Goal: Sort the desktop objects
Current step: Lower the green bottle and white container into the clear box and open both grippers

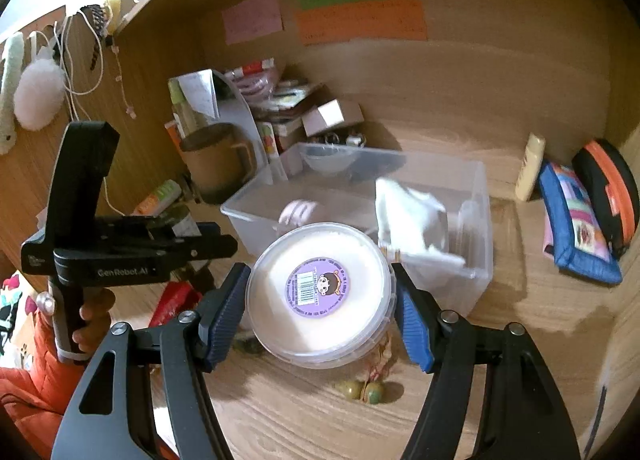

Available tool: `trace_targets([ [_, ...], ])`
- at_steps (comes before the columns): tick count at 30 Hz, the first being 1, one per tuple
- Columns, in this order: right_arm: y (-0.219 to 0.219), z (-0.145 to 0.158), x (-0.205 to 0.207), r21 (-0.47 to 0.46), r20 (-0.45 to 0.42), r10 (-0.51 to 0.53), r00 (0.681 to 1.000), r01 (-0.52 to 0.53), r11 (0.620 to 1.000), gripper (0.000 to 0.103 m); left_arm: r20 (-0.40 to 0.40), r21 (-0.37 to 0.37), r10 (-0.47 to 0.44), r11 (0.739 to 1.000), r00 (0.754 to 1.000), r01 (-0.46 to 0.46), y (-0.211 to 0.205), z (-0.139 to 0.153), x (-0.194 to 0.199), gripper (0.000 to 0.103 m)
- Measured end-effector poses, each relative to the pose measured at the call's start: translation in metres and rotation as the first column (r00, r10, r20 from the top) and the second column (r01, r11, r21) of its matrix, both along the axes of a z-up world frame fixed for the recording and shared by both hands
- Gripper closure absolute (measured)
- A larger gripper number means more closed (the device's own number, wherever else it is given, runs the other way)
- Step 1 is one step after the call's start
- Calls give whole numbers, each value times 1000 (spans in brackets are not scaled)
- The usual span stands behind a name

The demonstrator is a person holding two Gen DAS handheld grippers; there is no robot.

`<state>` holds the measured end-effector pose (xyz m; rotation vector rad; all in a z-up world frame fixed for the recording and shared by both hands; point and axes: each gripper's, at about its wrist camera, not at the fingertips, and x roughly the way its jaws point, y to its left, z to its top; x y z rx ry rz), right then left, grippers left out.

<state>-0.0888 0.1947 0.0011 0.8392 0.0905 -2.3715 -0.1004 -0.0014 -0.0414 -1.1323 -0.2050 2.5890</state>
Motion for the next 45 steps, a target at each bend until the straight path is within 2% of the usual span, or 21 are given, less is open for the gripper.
trace_targets([
  [13, 0, 28, -21, -40, -50, 7, 999, -9, 999, 38, -62, -13, -13, 1000, 998, 12, 3, 34, -12, 62],
  [25, -10, 34, -58, -65, -39, 9, 999, -12, 998, 38, -79, -21, -9, 1000, 997, 7, 0, 47, -40, 62],
  [45, -32, 14, -109, 0, 7, 27, 1000, -27, 1000, 38, -26, -77, 2, 997, 1000, -4, 3, 24, -92, 62],
])
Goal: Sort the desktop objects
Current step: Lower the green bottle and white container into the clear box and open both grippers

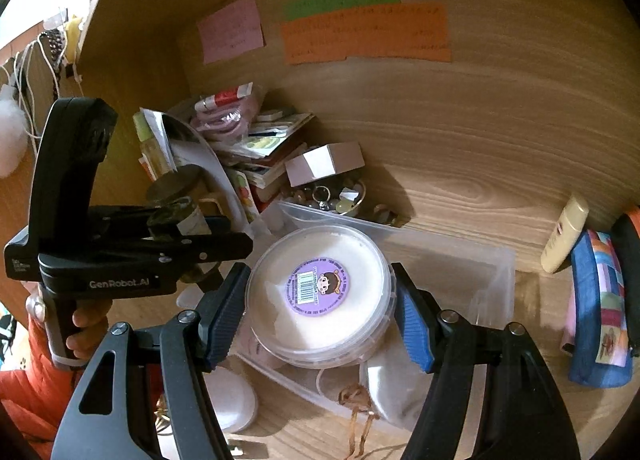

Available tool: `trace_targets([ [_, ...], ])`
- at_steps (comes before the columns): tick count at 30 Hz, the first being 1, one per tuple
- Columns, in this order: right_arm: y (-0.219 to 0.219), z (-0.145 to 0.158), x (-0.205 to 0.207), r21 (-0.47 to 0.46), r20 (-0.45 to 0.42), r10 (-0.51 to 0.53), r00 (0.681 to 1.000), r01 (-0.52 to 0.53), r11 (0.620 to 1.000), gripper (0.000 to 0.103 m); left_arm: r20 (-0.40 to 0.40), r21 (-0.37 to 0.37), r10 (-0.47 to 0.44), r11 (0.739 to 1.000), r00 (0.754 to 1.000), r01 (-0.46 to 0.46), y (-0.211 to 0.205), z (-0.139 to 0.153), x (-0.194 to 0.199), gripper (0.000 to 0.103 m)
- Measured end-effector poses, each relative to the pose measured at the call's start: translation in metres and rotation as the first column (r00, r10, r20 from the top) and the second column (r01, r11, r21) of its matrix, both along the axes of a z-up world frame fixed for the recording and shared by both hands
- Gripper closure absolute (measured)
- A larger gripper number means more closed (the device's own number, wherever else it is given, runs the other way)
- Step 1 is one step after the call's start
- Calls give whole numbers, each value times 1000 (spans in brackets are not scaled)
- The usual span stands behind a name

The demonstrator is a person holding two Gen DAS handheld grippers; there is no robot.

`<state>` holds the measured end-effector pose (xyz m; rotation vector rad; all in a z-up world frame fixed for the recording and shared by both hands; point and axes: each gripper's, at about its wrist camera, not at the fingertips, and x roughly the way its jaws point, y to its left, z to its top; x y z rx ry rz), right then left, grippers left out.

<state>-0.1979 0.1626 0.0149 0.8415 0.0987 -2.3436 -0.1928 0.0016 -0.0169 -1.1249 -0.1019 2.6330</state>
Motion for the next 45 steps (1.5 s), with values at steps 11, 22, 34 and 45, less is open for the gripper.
trace_targets([
  [11, -7, -12, -19, 56, -11, -20, 1000, 21, 998, 37, 43, -21, -5, 1000, 999, 6, 5, -17, -19, 62],
  [22, -17, -29, -36, 174, -40, -134, 990, 139, 975, 37, 47, -84, -4, 996, 999, 8, 14, -27, -24, 62],
  [34, -20, -51, -43, 211, 20, -155, 988, 147, 966, 37, 48, -128, 2, 992, 999, 4, 17, -34, -25, 62],
  [45, -16, -49, -40, 224, -20, -182, 983, 182, 957, 38, 53, -148, -27, 988, 998, 34, 21, -39, -25, 62],
])
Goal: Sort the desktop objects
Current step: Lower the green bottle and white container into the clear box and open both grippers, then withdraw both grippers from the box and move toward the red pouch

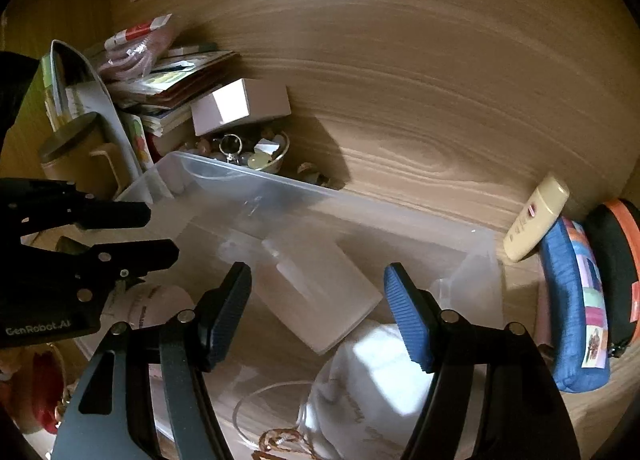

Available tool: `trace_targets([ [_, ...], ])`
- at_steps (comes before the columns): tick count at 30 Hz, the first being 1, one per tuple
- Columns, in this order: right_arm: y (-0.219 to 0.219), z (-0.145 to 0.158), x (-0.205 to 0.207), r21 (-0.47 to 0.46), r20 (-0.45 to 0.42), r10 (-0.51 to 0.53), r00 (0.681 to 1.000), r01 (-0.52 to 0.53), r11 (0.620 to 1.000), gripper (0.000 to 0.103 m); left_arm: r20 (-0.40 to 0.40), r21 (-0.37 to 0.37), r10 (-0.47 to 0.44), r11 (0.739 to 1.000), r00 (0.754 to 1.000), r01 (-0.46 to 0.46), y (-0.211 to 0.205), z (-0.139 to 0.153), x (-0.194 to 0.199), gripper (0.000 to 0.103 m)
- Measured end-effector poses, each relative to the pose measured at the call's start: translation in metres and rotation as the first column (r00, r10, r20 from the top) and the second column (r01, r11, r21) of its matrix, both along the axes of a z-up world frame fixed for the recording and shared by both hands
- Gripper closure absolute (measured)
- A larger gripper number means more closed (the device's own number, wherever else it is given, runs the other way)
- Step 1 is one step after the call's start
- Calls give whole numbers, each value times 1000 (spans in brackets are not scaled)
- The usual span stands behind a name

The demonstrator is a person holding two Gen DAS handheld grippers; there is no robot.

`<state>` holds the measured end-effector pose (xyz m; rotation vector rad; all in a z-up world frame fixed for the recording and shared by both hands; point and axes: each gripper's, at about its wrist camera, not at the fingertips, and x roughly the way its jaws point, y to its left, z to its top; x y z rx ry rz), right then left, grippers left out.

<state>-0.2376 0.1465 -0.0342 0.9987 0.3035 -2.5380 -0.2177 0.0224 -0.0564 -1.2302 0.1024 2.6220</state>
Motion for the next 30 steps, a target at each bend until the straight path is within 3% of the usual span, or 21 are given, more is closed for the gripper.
trace_targets([
  [4, 1, 2, 1, -2, -10, -10, 1000, 10, 1000, 36, -11, 1, -4, 1000, 1000, 4, 0, 1, 1, 59],
  [11, 2, 12, 8, -11, -52, -23, 998, 22, 1000, 23, -47, 29, -4, 1000, 999, 5, -5, 10, 11, 46],
  [17, 6, 29, 17, 13, -122, -51, 991, 53, 998, 21, -92, 14, 1, 1000, 996, 0, -4, 24, 23, 38],
  [24, 9, 54, 39, 17, -203, -54, 978, 59, 998, 12, -157, -5, 19, 1000, 987, -20, -5, 44, 45, 21],
  [30, 12, 65, 62, 24, -246, -62, 967, 70, 997, 9, -199, 6, 43, 999, 979, -42, -11, 59, 65, 16],
])
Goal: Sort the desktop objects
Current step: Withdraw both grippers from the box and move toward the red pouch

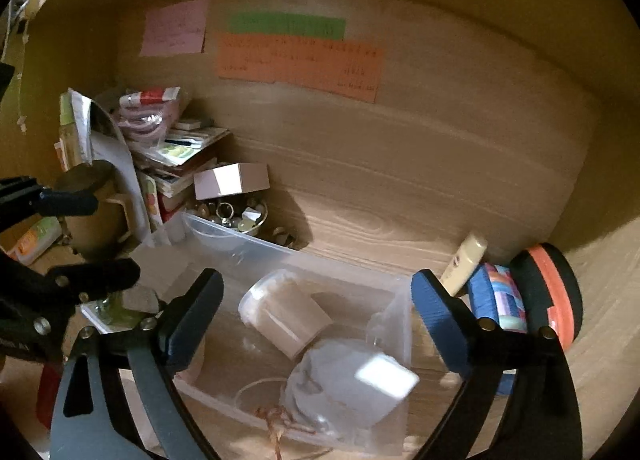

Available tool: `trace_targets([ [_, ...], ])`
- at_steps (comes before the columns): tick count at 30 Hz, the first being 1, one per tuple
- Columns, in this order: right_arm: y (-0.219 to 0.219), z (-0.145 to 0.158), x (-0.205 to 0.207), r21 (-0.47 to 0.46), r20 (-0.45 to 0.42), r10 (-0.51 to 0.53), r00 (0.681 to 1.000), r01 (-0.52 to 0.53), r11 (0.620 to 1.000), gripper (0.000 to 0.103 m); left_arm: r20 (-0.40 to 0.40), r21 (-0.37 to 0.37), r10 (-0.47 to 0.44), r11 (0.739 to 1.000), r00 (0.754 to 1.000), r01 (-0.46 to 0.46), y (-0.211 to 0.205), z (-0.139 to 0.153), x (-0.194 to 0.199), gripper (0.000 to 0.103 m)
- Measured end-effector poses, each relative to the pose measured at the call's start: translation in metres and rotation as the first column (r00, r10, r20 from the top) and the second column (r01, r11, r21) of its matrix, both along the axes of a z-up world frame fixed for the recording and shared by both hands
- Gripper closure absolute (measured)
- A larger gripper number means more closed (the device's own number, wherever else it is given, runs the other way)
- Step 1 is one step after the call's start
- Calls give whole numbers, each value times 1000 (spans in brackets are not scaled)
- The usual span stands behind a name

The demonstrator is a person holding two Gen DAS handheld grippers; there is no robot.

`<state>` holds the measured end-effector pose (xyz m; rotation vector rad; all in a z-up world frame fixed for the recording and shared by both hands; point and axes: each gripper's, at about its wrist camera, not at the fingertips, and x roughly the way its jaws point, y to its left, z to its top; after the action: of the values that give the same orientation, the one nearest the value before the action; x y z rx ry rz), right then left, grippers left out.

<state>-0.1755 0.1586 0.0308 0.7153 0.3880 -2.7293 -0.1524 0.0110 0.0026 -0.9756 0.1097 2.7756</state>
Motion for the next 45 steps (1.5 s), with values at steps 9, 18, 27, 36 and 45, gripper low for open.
trace_targets([
  [9, 8, 9, 41, -1, -37, -10, 999, 10, 1000, 8, -60, -41, 23, 999, 998, -25, 4, 12, 35, 9],
  [18, 17, 5, 81, 12, -62, -20, 998, 21, 1000, 6, -53, -63, 50, 997, 997, -53, -2, 6, 68, 6],
  [27, 27, 7, 119, 2, -107, -51, 993, 51, 999, 0, 0, -43, 118, 992, 993, -118, -29, -17, 92, 5],
  [36, 31, -30, 127, 24, -7, -82, 997, 82, 996, 0, 111, -33, 120, 993, 987, -117, -37, -63, 108, 5],
  [45, 42, -77, 124, 26, 131, -110, 985, 107, 994, 0, 225, -19, 105, 994, 969, -104, -31, -102, 116, 5],
])
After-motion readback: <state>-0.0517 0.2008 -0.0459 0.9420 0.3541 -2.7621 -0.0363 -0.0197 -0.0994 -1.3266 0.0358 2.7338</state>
